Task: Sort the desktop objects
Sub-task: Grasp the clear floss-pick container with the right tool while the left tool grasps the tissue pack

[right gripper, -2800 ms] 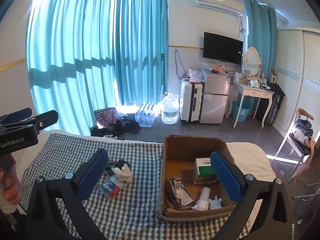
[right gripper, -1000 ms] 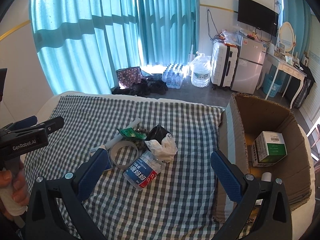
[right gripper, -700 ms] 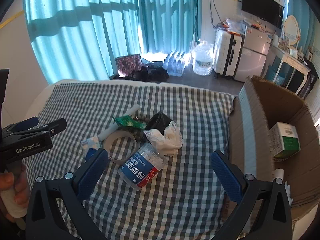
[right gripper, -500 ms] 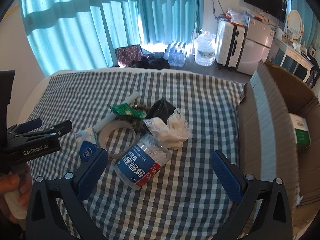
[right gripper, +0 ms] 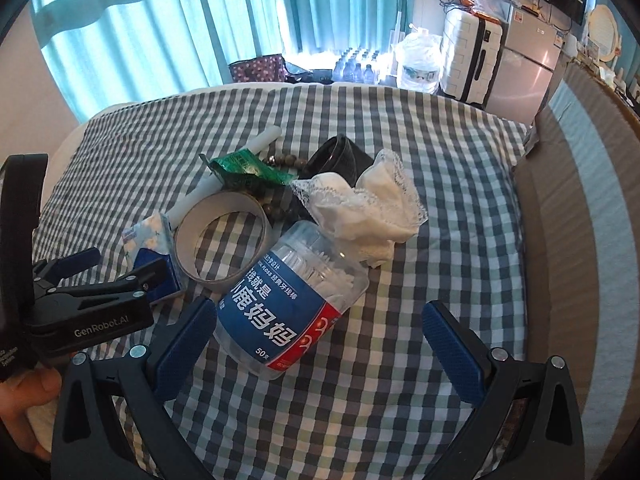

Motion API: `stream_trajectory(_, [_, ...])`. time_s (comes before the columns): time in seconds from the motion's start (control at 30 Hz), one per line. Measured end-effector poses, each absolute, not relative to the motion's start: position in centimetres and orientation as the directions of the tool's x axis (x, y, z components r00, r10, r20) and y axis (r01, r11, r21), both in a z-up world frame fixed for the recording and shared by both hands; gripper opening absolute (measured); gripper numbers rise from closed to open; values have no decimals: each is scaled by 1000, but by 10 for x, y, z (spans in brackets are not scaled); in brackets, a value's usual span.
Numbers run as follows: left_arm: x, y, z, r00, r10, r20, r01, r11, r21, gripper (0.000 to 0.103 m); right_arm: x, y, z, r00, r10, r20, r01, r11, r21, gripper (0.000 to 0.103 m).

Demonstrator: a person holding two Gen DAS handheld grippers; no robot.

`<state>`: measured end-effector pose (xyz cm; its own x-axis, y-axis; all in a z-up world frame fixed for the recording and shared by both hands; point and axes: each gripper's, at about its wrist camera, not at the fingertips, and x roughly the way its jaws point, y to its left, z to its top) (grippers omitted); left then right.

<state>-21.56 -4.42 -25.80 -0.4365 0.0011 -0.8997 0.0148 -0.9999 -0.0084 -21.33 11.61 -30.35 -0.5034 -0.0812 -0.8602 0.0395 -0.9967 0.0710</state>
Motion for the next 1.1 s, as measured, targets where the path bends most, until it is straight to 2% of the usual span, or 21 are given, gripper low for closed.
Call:
stream_trajectory(0.2, [-215,-41,-273,-451,28,-892,1,-1000,-31,103,-218,111,-320,-491,-93,-866,31,-995,90,103])
stream_trajectory(0.47, [-215,-37,-286,-452,68,-889,19,-996,-87,103,-224,113,-339,-472,-164,-866,-9,-982,191,103])
stream_trajectory(0.63, [-209,-35,-291,-469,57,-881,10,-997,-70,103,-226,114,-346,-464,-180,-867,-12,-978,209,103])
stream_trajectory(0.93, [-197,-30,-283,-481,93,-872,-19,-995,-95,77,-222,114,-354,-446,-133,-885,-13,-988,155,103])
stream_trajectory(1.03, [-195,-30,-277,-487,114,-866,-38,-993,-109,59,-221,116,-353,-455,-127,-881,-17,-988,152,100])
stream_trajectory(1.07, [-195,-28,-274,-489,125,-863,-52,-992,-114,48,-221,116,-353,-454,-125,-882,-17,-989,149,99])
stream_trajectory(1.1, [-196,-26,-272,-490,127,-862,-61,-992,-111,45,-221,118,-353,-452,-123,-883,-18,-989,147,92])
